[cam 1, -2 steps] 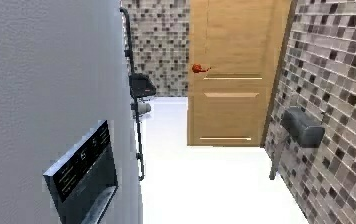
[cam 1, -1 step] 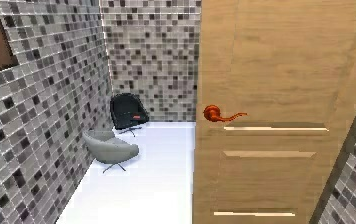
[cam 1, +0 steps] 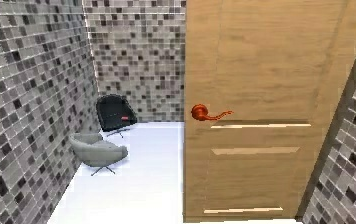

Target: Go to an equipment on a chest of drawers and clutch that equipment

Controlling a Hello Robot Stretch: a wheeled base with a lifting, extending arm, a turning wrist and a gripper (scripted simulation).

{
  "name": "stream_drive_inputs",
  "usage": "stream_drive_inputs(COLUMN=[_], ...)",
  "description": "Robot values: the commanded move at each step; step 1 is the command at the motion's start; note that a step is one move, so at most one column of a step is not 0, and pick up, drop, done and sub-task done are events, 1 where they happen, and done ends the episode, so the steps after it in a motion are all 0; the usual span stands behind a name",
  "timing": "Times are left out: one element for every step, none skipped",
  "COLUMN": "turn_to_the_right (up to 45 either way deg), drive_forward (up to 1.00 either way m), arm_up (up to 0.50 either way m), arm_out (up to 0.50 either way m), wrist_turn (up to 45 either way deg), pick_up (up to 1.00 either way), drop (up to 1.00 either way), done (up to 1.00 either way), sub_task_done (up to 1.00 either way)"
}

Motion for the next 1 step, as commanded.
stream_drive_inputs(turn_to_the_right=[0.0], drive_forward=[0.20], arm_up=[0.00], arm_out=[0.00], wrist_turn=[0.0], pick_up=[0.00], drop=[0.00], done=[0.00], sub_task_done=[0.00])
